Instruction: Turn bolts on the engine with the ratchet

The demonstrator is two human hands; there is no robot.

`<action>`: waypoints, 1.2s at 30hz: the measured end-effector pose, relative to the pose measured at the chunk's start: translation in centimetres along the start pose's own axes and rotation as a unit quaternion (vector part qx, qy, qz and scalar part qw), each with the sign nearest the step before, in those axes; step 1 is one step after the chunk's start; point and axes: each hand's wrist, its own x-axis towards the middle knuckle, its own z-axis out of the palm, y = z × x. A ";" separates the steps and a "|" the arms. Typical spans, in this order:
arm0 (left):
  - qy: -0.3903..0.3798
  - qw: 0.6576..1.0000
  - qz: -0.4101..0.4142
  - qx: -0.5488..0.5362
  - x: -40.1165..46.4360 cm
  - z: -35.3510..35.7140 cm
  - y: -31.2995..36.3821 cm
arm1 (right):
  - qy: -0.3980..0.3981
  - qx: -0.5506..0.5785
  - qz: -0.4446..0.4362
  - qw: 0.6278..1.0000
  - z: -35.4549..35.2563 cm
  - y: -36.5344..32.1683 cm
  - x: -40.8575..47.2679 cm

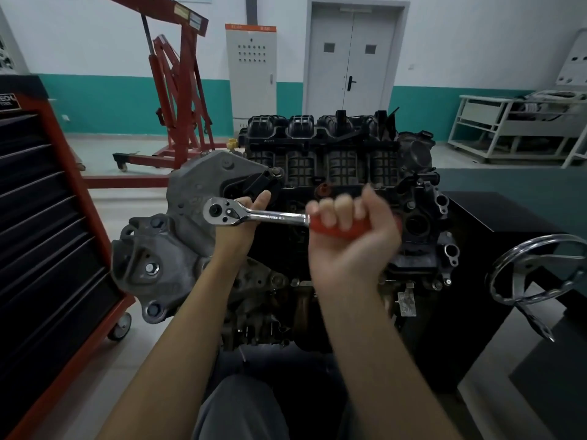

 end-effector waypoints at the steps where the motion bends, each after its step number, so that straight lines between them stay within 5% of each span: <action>1: -0.009 1.000 0.005 0.002 -0.1 0.1 0.4 | 0.002 0.021 -0.020 1.000 -0.9 0.5 -1.5; 7: -0.006 1.000 0.018 0.007 -0.4 0.1 0.6 | -0.028 0.012 -0.032 0.999 -1.1 0.7 -2.1; 16: -0.029 0.999 -0.044 0.003 -0.3 -0.2 -0.7 | -0.065 -0.171 0.144 0.973 5.5 -1.1 7.1; 21: 0.028 0.998 -0.059 -0.008 -0.1 -0.3 -0.8 | -0.011 -0.062 0.043 0.997 2.1 -0.5 2.6; 26: -0.030 0.999 0.028 -0.024 -0.3 -0.2 0.5 | 0.021 0.038 -0.038 0.998 -2.0 1.5 -3.7; 36: -0.025 0.998 -0.045 -0.025 -0.2 -0.4 -0.8 | -0.061 -0.156 0.096 0.981 4.9 -1.0 5.6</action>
